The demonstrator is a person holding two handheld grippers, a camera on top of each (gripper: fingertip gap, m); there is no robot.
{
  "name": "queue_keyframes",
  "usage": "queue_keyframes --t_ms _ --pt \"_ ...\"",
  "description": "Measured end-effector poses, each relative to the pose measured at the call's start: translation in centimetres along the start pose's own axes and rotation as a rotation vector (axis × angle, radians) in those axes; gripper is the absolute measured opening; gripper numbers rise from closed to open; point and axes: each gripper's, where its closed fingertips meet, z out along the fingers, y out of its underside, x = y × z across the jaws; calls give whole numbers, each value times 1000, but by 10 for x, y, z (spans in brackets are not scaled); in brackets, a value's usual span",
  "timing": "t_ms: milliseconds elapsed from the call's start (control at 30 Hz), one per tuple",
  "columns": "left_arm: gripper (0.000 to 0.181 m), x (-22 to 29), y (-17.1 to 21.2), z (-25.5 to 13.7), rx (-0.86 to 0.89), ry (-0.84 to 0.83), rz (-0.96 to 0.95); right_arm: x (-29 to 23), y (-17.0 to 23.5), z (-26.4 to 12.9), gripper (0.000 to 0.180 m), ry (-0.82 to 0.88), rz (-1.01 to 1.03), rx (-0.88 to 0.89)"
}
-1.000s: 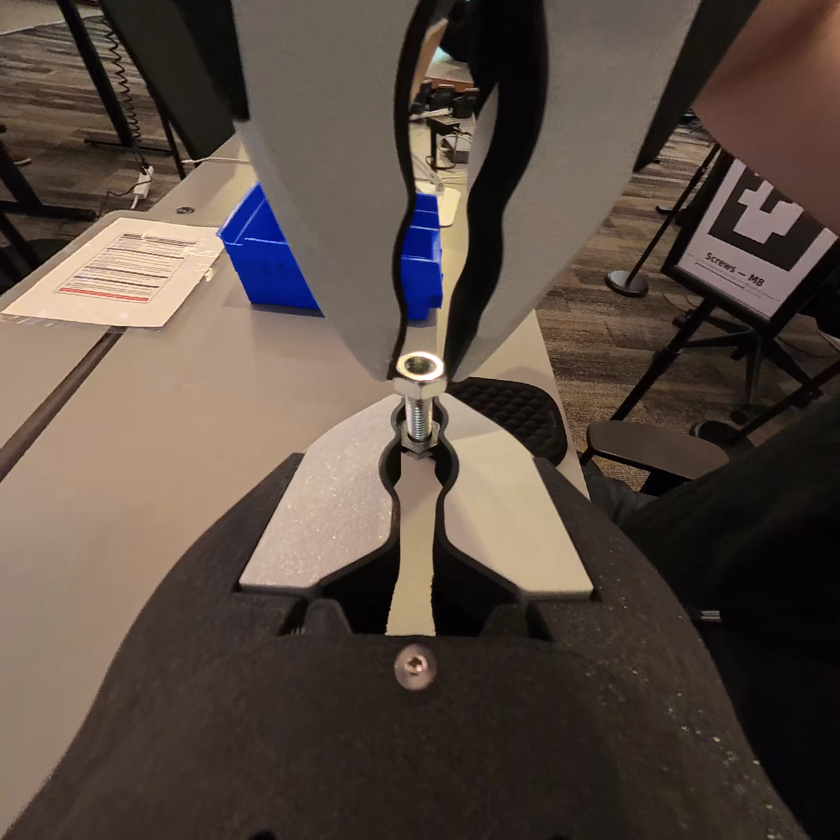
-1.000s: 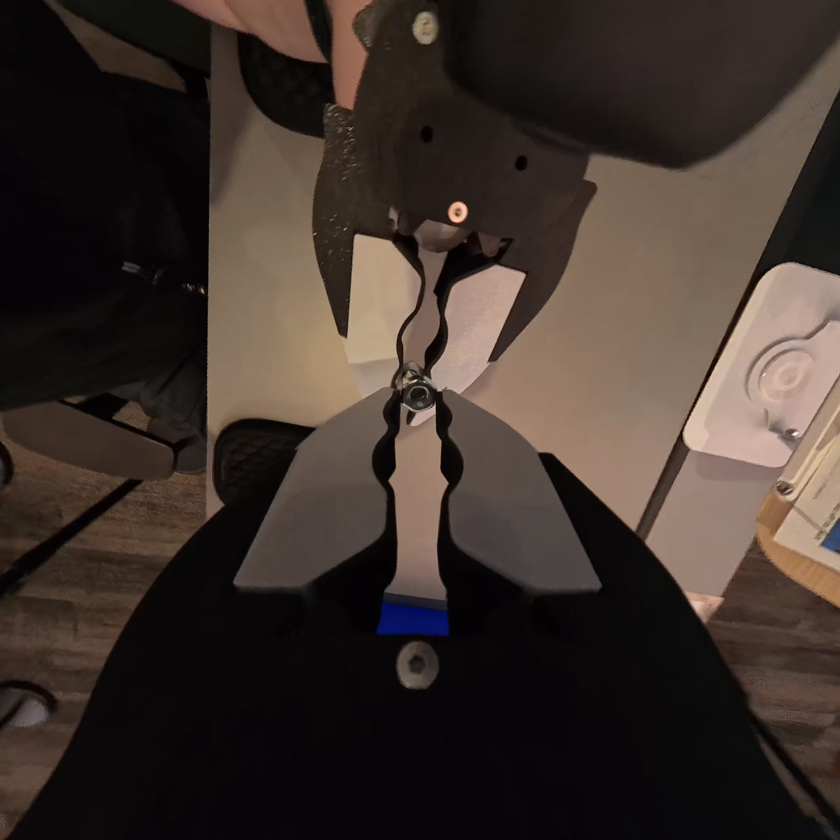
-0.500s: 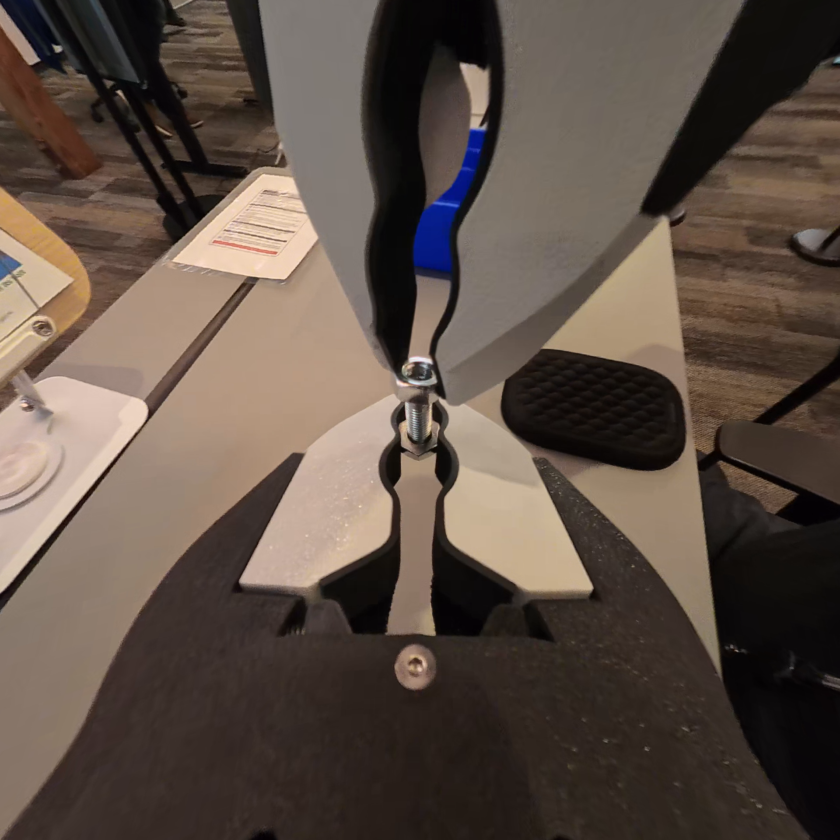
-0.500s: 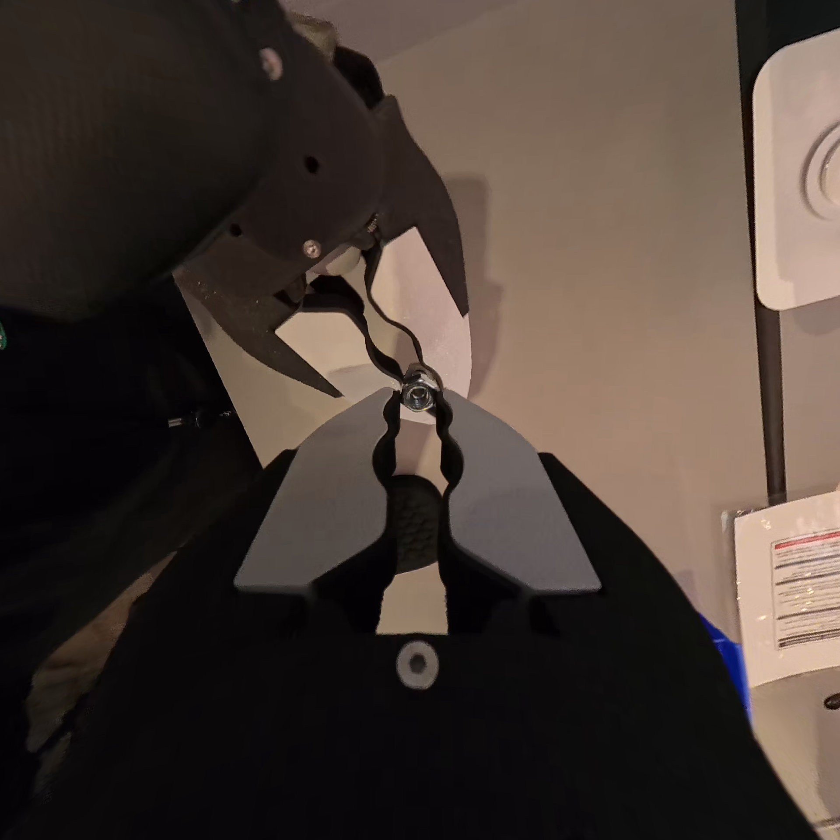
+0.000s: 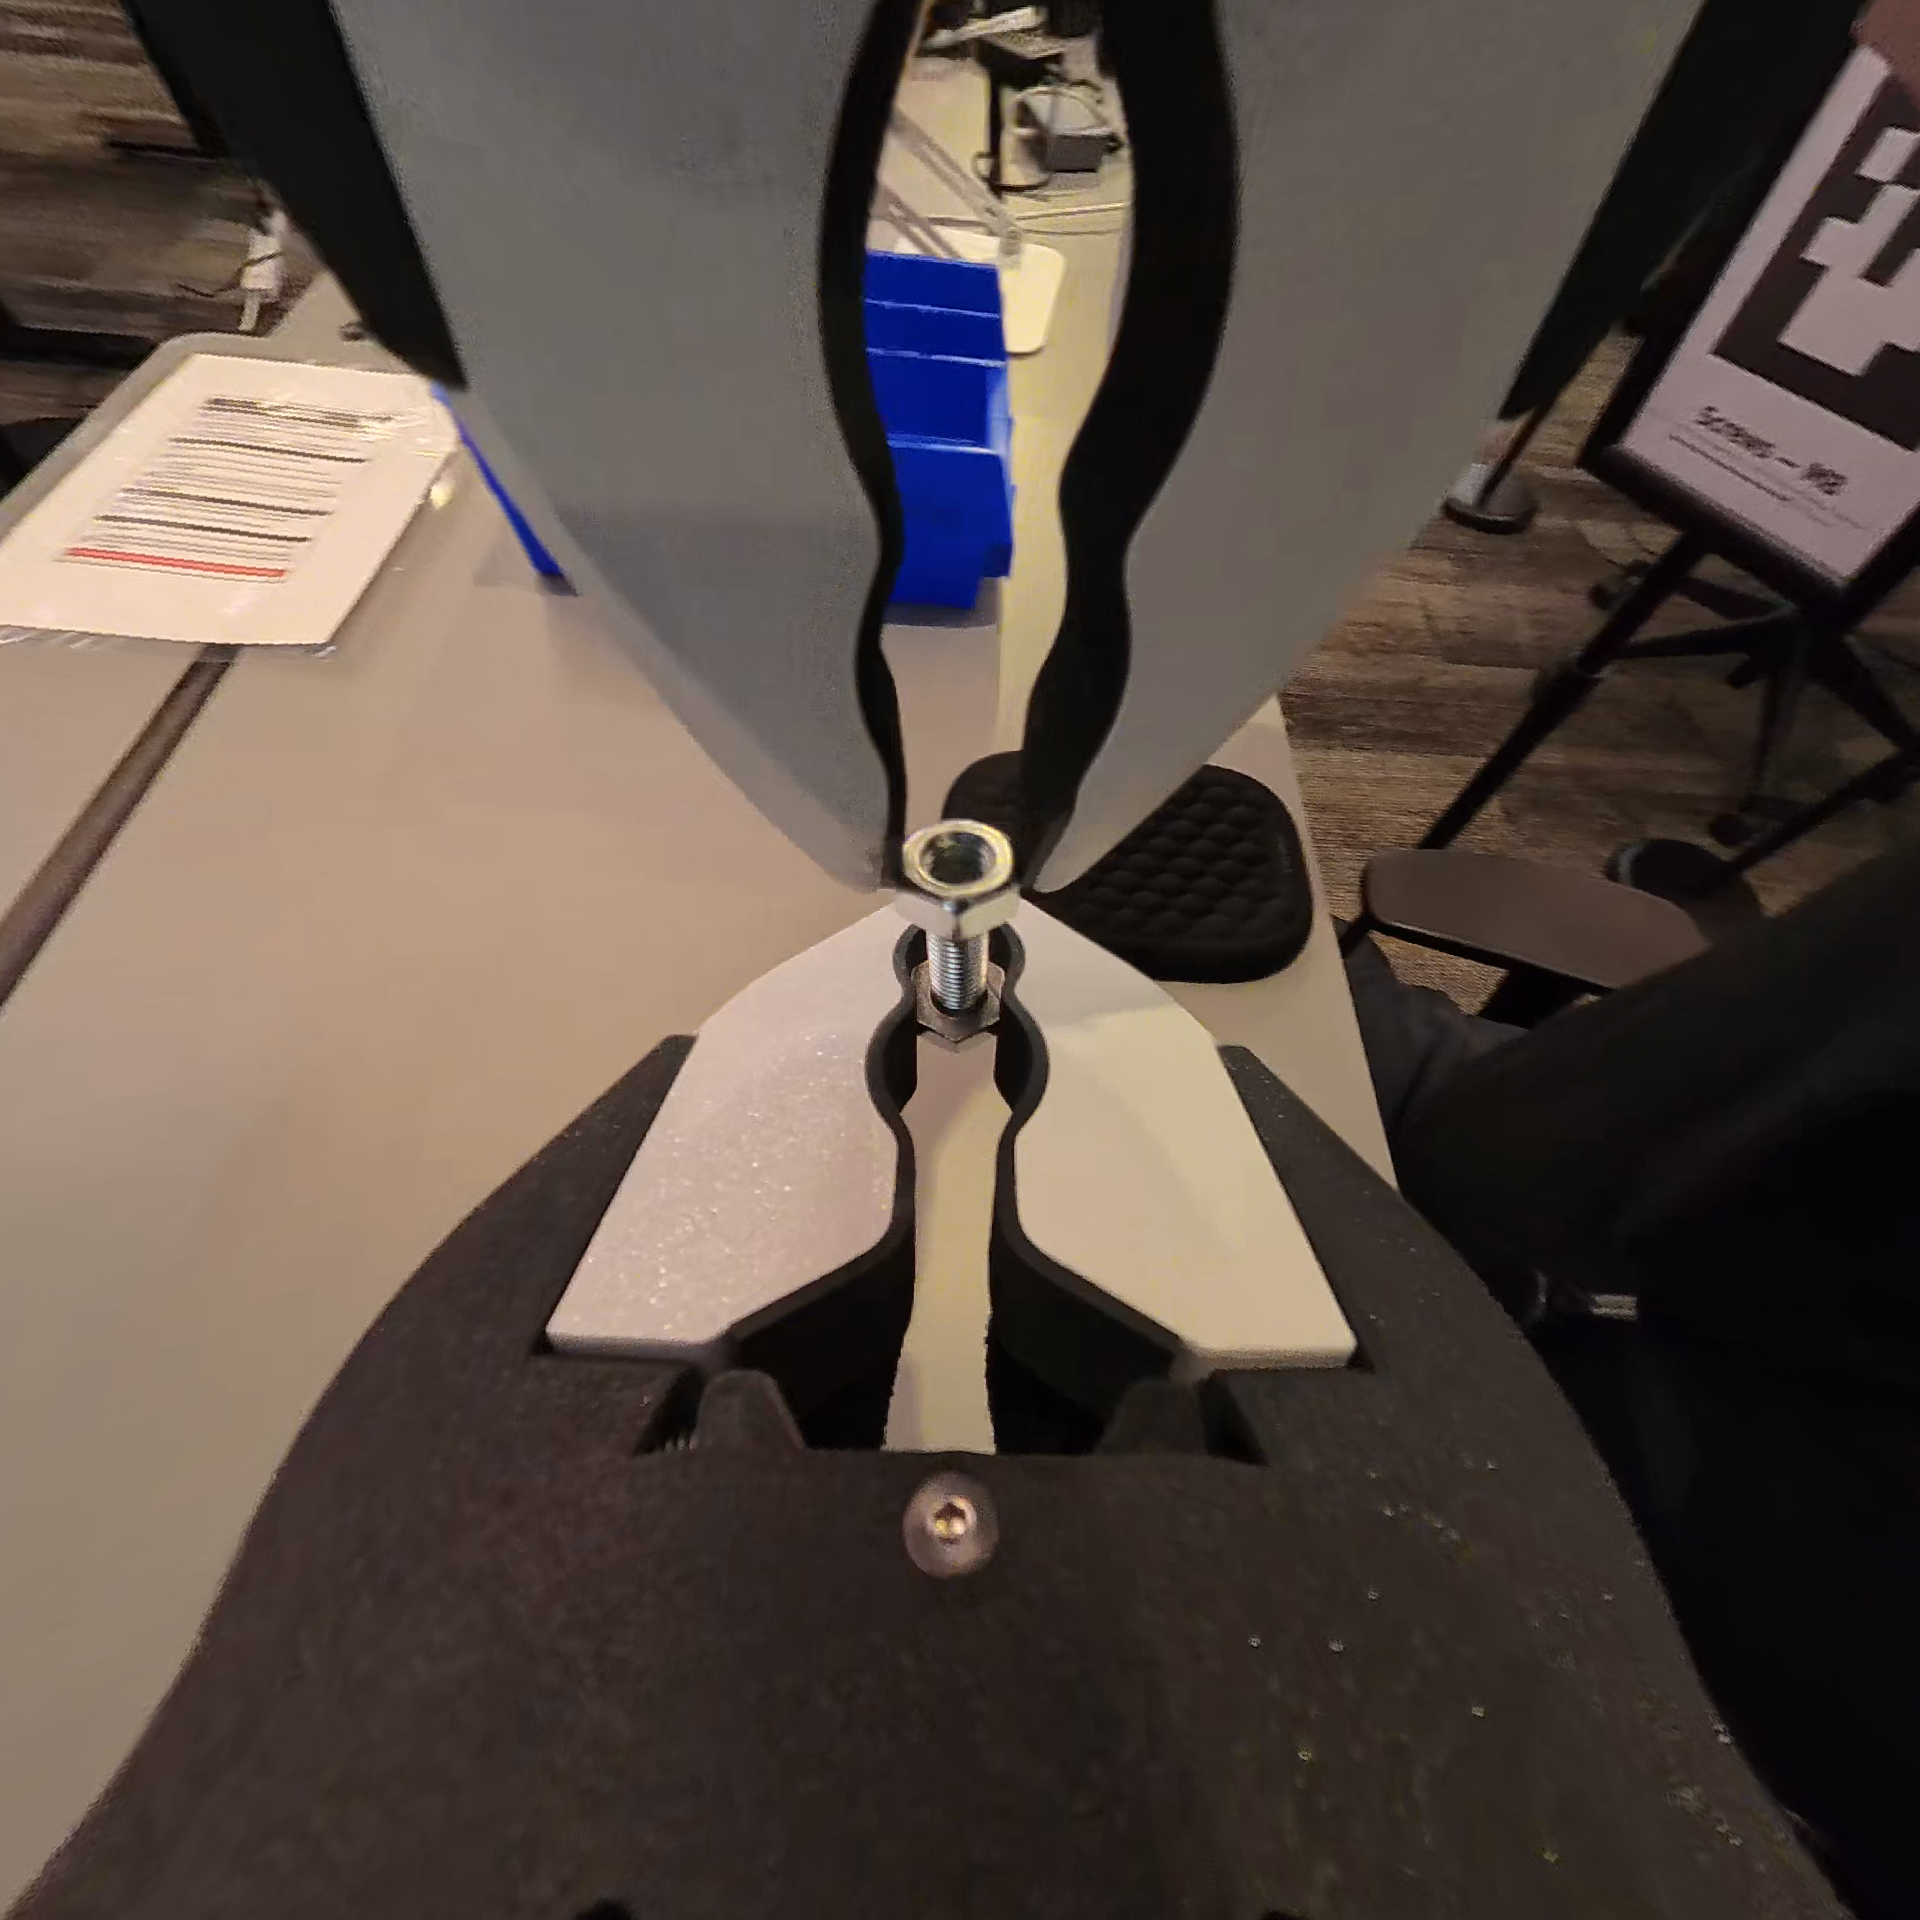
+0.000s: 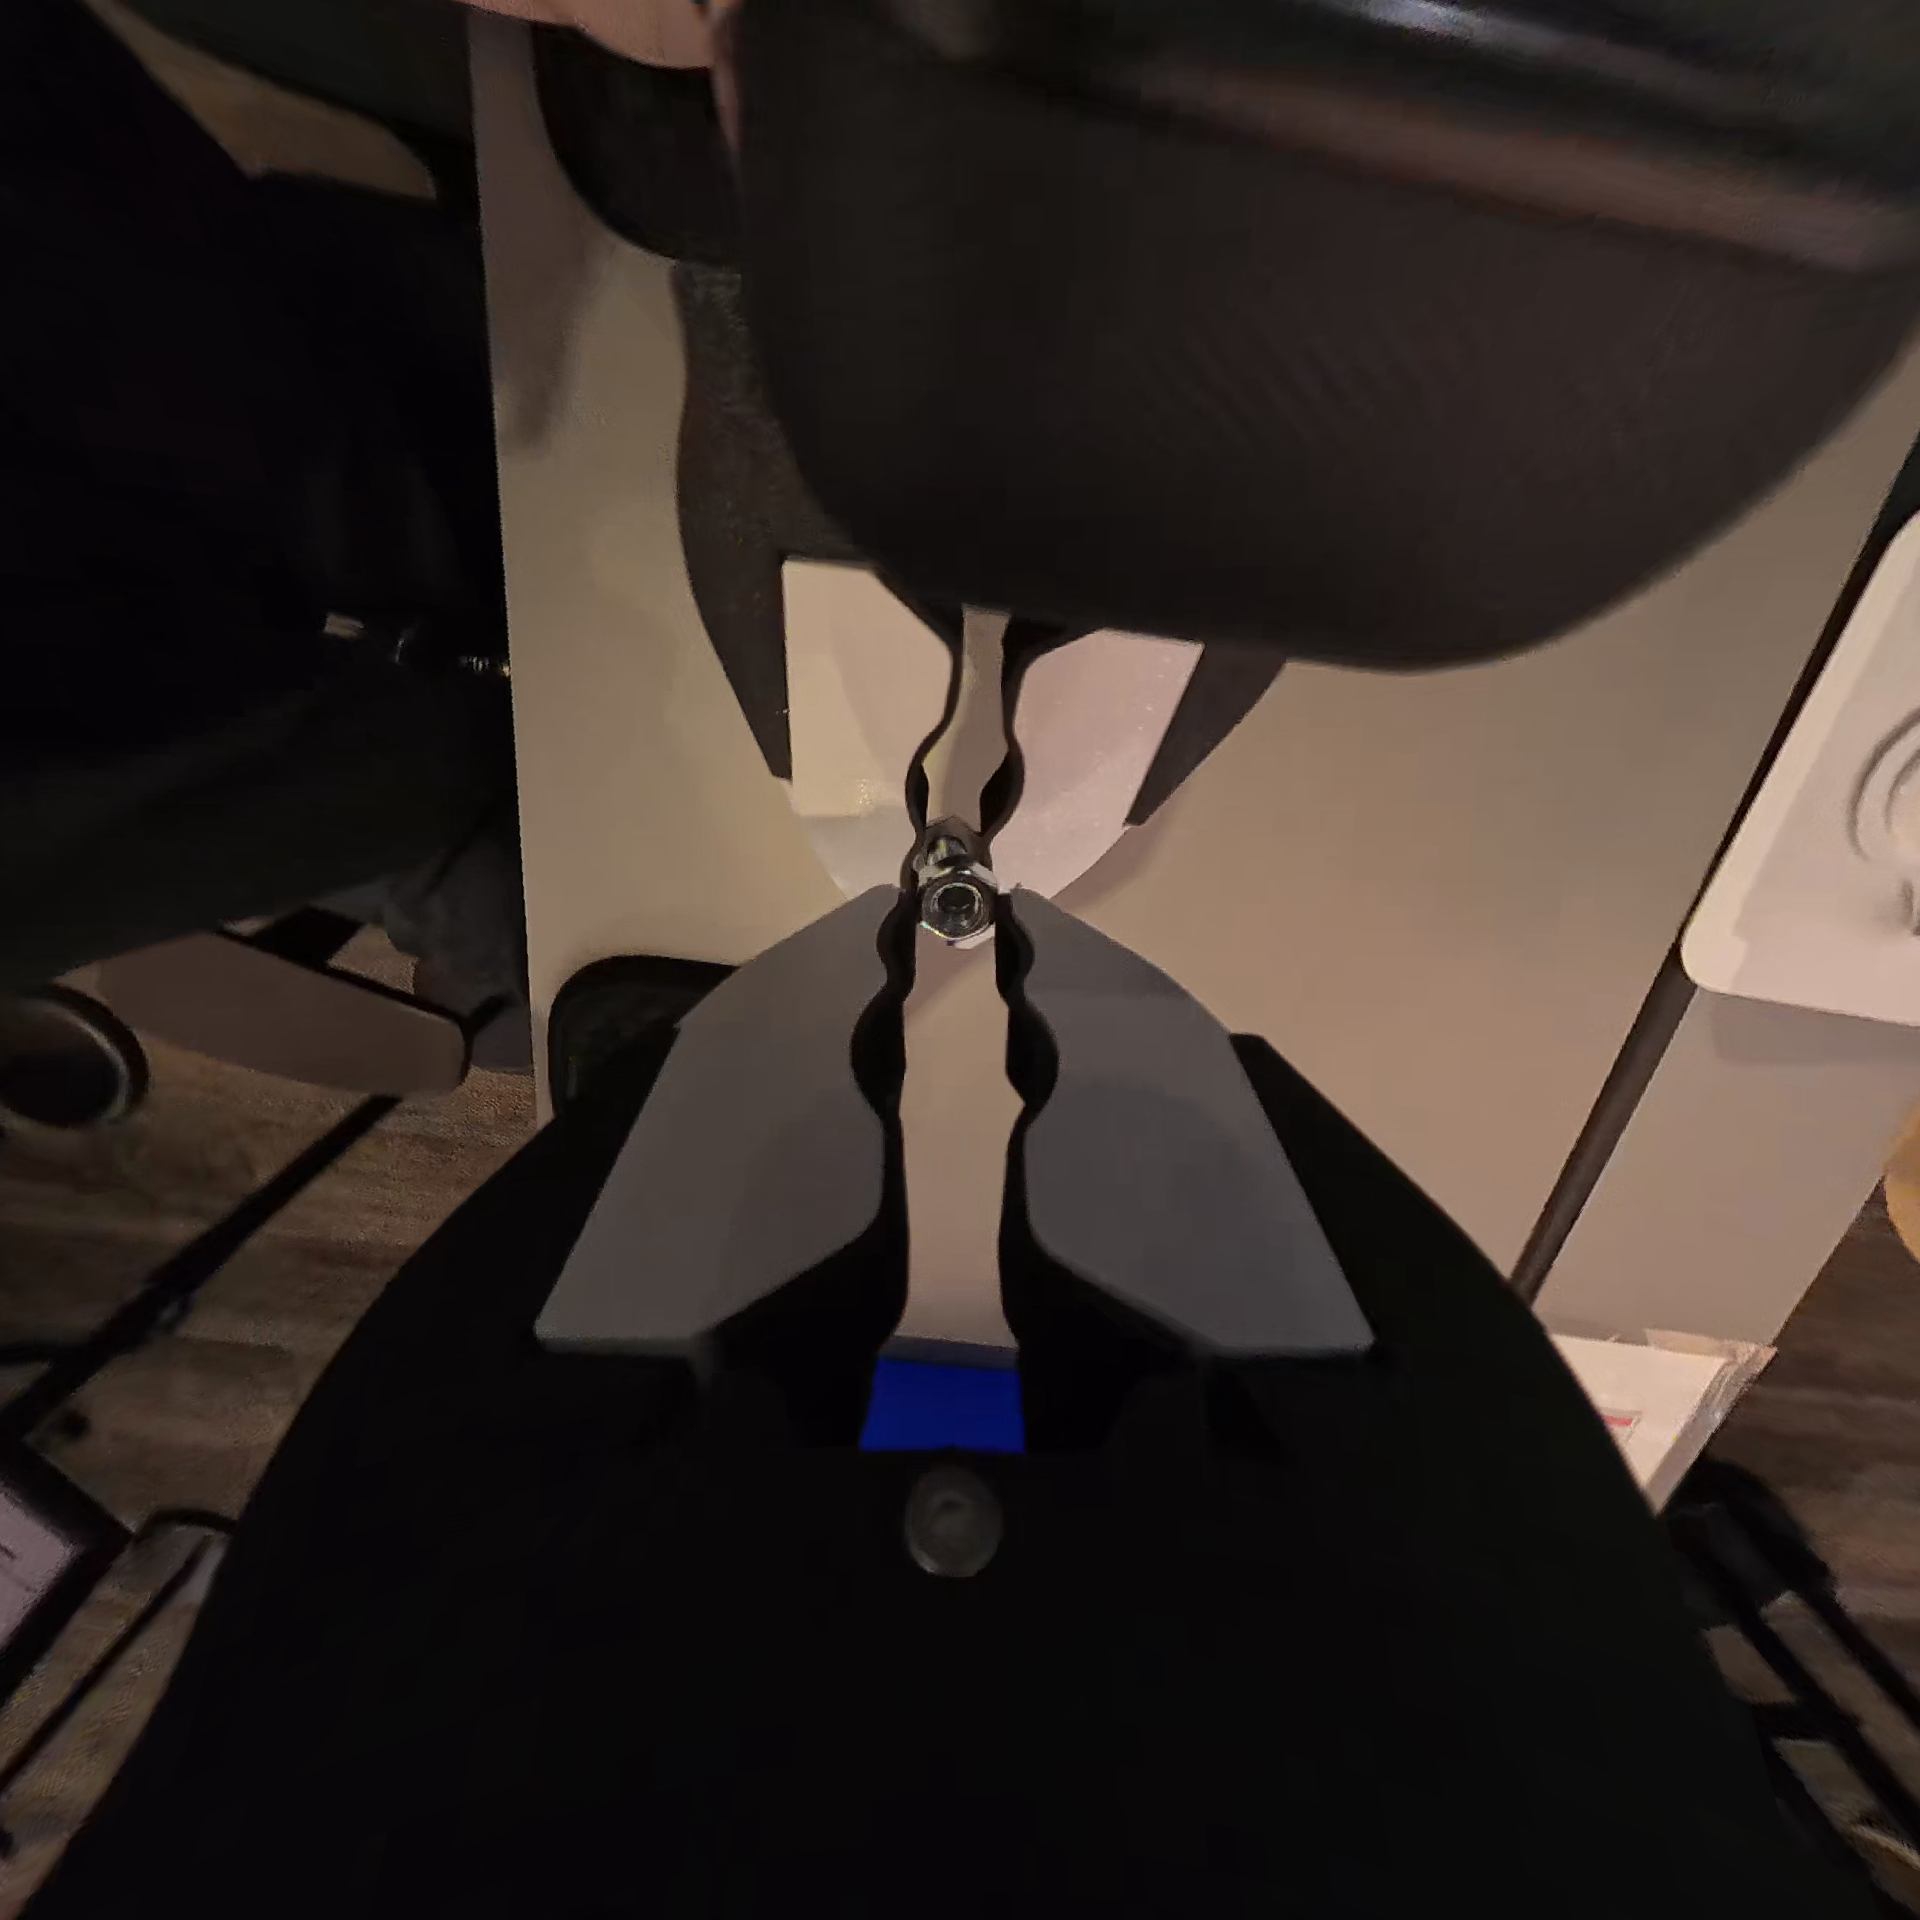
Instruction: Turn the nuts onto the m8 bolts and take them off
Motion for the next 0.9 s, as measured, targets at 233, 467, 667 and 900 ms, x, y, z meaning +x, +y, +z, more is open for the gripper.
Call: queue_keyframes --t_ms 233,467,667,900 --pt "10 15 -3 0 26 121 -7 -9 -2 -3 14 -31 -131 49" --pt "10 38 -4 -3 41 279 -6 -30 -12 -14 14 -85 -320 124" --pt "10 50 -4 -5 41 365 -11 -36 -13 -11 14 -97 -398 102" --pt "10 57 -2 -5 23 397 0 -41 -12 -8 14 -128 -444 46"
